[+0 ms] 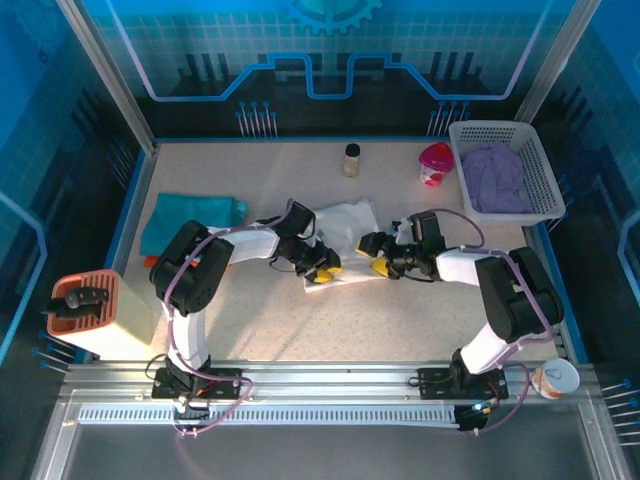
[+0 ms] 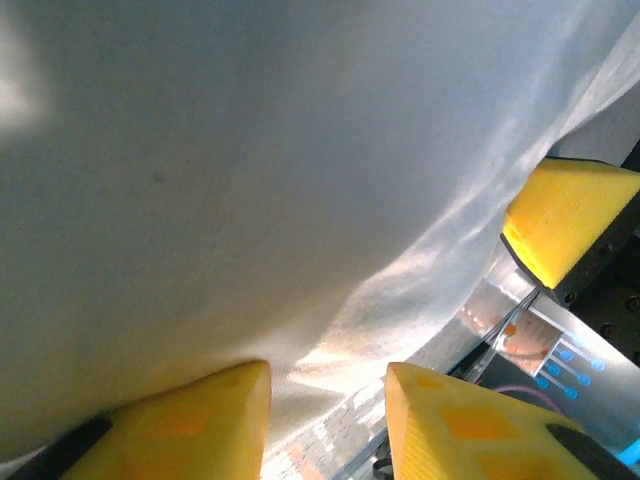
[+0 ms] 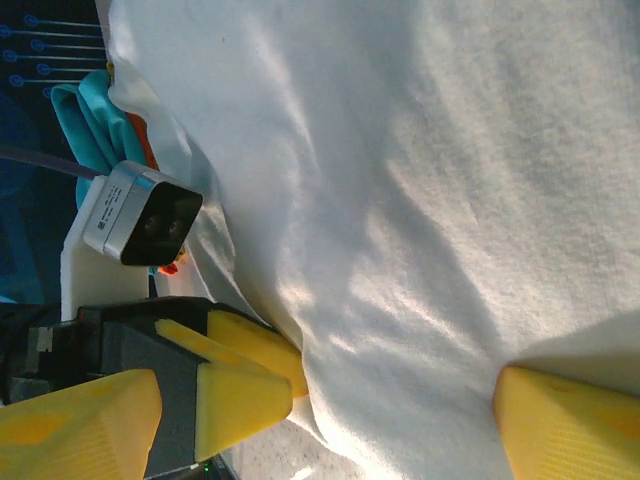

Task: Fold and stack the t-shirts

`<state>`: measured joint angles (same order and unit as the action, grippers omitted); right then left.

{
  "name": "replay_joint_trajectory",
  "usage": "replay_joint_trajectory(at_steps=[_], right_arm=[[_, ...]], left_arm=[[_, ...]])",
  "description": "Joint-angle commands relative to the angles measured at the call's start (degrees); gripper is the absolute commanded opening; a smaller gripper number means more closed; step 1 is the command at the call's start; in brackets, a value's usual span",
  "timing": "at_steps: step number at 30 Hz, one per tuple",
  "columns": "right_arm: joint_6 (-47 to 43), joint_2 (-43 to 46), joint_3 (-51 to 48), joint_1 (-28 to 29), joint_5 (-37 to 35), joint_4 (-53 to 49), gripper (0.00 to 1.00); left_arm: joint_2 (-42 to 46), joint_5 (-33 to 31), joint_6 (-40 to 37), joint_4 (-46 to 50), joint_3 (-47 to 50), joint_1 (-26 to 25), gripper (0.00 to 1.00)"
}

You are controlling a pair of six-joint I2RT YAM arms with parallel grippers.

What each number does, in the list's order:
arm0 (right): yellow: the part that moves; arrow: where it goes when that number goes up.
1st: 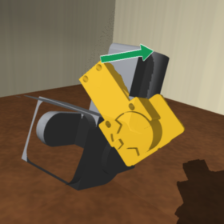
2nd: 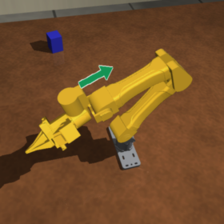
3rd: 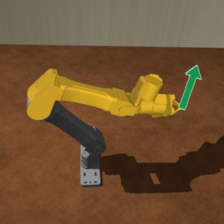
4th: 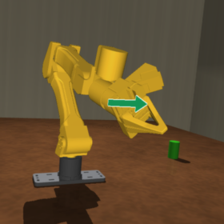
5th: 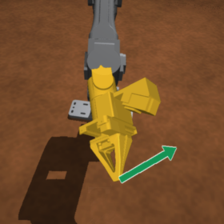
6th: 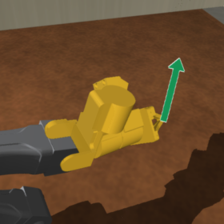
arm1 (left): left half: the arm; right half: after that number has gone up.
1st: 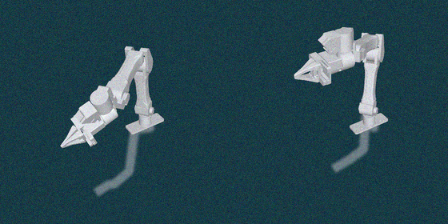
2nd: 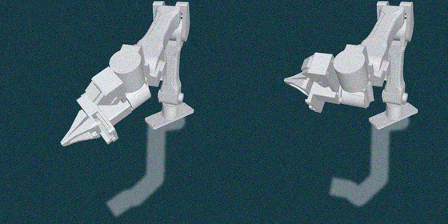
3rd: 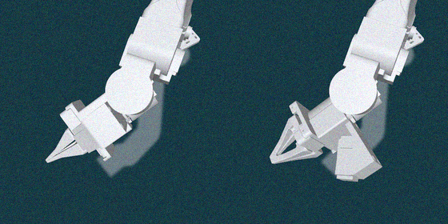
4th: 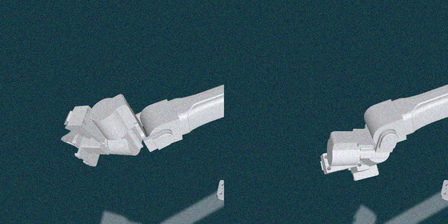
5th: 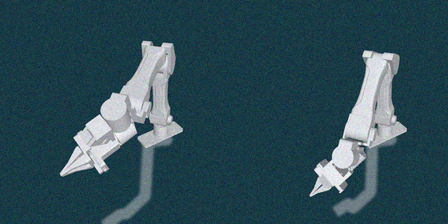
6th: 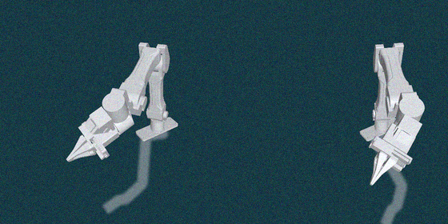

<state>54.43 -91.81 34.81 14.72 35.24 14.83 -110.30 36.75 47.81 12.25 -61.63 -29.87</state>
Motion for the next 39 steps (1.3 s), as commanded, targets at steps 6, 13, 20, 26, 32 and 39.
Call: replay_joint_trajectory(at_steps=[6, 13, 20, 26, 32, 39], right_arm=[[2.8, 10.7, -9.9, 2.4, -5.1, -9.4, 0.88], [1.8, 24.4, -9.4, 4.7, -9.8, -23.5, 0.89], [-3.4, 24.9, 4.2, 2.9, -11.9, -33.1, 0.90], [-4.1, 15.6, 14.2, 2.9, -11.2, -28.7, 0.89], [-0.2, 3.3, 19.8, 3.5, -7.6, -15.9, 0.88], [2.3, -8.9, 22.7, 4.2, -7.0, -3.6, 0.87]], left_arm=[[3.1, 2.5, -8.7, 9.0, 8.8, 0.2, 0.36], [11.5, 4.1, -10.1, 15.2, 8.3, 2.6, 0.42], [13.1, 6.4, -9.6, 20.3, -7.6, 6.7, 0.43], [5.2, 5.2, -7.7, 16.8, -16.0, 9.0, 0.42], [-2.5, 4.5, -4.5, 10.6, -19.4, 9.9, 0.41], [-8.3, 4.0, -2.9, 5.5, -20.7, 10.6, 0.39]])
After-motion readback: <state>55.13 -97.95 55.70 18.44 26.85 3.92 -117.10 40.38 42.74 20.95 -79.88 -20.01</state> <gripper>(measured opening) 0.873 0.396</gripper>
